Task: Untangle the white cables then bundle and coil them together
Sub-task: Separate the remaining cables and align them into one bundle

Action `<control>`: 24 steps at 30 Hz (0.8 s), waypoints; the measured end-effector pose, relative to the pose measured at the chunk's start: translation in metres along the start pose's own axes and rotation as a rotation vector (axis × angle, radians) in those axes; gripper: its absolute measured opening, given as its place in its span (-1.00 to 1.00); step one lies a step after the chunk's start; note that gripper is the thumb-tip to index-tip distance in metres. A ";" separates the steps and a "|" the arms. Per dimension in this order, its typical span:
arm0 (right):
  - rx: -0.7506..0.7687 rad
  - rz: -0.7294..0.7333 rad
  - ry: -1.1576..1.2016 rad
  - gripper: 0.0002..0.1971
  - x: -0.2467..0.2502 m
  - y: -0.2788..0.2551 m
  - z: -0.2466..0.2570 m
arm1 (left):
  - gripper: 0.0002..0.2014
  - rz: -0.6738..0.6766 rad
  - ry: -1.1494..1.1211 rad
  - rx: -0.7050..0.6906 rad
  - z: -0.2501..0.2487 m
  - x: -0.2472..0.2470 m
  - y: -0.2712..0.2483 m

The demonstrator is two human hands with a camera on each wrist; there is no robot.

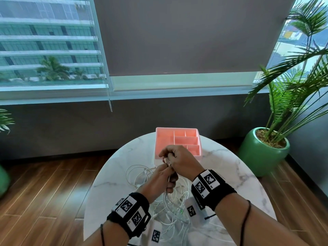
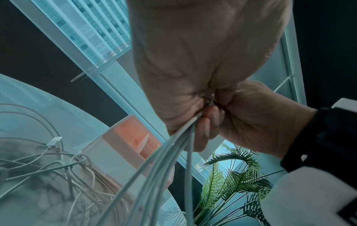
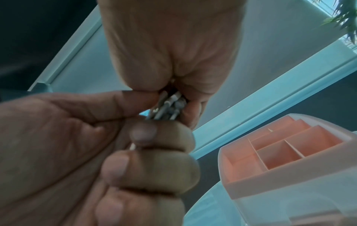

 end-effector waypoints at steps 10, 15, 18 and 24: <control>-0.182 -0.004 0.433 -0.38 -0.039 -0.036 -0.027 | -0.67 -0.212 -0.369 -0.197 -0.017 0.037 0.007; -0.214 0.325 0.257 -0.72 -0.049 -0.073 -0.057 | -0.66 -0.321 -0.625 -0.284 -0.039 0.070 0.006; -0.214 0.286 0.125 -0.75 -0.024 -0.084 -0.075 | -0.65 -0.327 -0.628 -0.299 -0.046 0.077 0.004; -0.217 0.121 -0.241 -0.62 0.036 -0.092 -0.089 | -0.64 -0.350 -0.578 -0.320 -0.050 0.075 0.003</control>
Point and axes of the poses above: each hand's wrist, its own y-axis towards the middle knuckle, its own x-axis out of the back of the hand, z = x × y, the point moved 6 cm from there along y, towards the middle knuckle, and after that the axes turned 11 degrees about x, right-handed, at the moved point
